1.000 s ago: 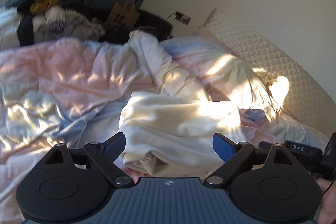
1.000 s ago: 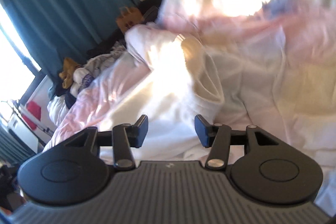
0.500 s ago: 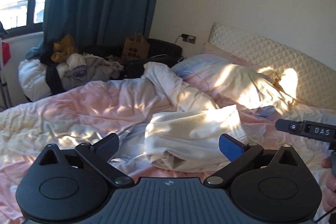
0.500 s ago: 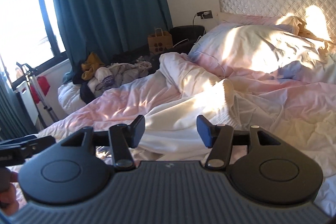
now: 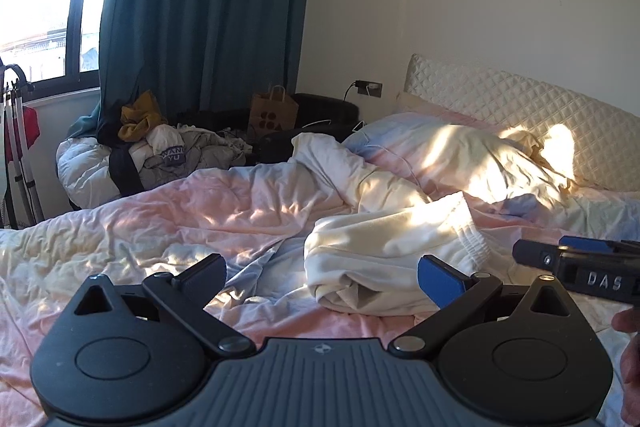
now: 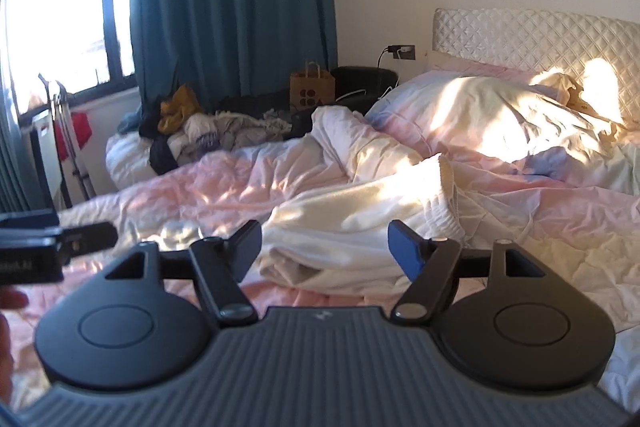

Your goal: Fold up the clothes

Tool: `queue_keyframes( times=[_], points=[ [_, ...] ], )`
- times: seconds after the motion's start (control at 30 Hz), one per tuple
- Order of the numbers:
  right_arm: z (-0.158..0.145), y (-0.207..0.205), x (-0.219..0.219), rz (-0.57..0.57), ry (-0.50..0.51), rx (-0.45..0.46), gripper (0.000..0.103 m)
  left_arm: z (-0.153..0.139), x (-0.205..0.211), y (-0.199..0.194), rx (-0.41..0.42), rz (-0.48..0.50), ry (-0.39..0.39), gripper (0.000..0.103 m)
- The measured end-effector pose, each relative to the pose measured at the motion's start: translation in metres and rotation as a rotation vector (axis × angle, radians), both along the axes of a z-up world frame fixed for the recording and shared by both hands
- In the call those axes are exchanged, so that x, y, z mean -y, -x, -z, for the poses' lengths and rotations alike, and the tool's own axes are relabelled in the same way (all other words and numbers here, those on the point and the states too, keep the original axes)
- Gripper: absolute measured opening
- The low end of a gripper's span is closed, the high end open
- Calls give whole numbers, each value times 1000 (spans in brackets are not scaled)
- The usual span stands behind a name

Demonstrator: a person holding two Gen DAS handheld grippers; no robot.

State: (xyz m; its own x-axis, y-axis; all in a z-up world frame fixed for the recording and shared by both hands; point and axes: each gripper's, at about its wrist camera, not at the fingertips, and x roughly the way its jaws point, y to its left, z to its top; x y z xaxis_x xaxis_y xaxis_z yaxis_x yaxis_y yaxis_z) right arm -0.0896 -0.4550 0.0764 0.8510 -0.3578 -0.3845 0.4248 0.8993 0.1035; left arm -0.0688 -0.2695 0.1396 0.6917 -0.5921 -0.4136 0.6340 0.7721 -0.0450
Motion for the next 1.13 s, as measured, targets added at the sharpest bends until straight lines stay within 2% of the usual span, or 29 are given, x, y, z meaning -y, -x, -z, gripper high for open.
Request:
queue_keyframes(
  times=[0.03, 0.07, 0.1, 0.13, 0.33, 0.5, 1.13],
  points=[
    [4, 0, -2, 6, -4, -6, 72, 3, 0, 0, 5, -5, -10, 103],
    [8, 0, -4, 14, -6, -12, 81, 5, 0, 0, 10, -11, -21, 103],
    [11, 0, -5, 29, -3, -18, 84, 7, 0, -1, 6, -12, -23, 103],
    [14, 0, -7, 43, 0, -22, 84, 8, 0, -1, -1, -11, -21, 103],
    [21, 0, -3, 82, -4, -57, 84, 10, 2, 7, 31, -14, -52, 103],
    [19, 0, -5, 77, 47, -74, 84, 13, 5, 6, 16, -17, -62, 103],
    [10, 2, 5, 91, 67, -73, 84, 20, 6, 3, 8, -15, -77, 103]
  ],
)
